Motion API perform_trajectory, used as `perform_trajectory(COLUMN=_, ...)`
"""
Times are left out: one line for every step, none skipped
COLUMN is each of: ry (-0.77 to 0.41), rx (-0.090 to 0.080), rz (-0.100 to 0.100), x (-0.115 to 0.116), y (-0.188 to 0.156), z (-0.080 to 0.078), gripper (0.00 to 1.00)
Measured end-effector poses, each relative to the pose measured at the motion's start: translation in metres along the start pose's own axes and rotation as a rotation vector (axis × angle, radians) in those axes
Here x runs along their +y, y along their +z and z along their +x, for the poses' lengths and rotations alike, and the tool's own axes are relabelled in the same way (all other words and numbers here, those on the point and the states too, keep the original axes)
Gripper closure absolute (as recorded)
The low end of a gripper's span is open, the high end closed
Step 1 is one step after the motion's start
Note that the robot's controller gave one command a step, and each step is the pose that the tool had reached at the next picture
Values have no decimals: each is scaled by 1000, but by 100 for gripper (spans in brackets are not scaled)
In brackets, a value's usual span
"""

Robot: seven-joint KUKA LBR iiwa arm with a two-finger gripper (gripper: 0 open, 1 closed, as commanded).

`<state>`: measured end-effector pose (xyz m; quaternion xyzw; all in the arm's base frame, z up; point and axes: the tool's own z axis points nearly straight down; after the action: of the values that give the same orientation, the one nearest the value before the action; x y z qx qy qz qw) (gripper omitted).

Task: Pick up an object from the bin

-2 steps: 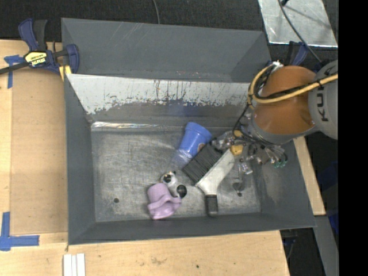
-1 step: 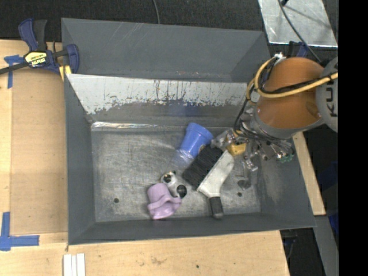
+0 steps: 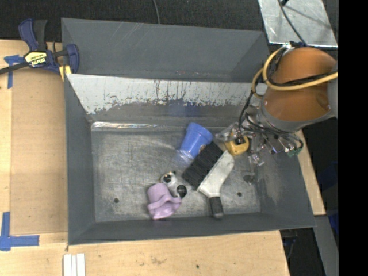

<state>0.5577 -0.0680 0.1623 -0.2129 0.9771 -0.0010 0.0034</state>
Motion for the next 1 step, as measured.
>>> perform_trajectory(ry=-287, rx=0, rz=0, x=-1, y=72, z=-2, gripper=0)
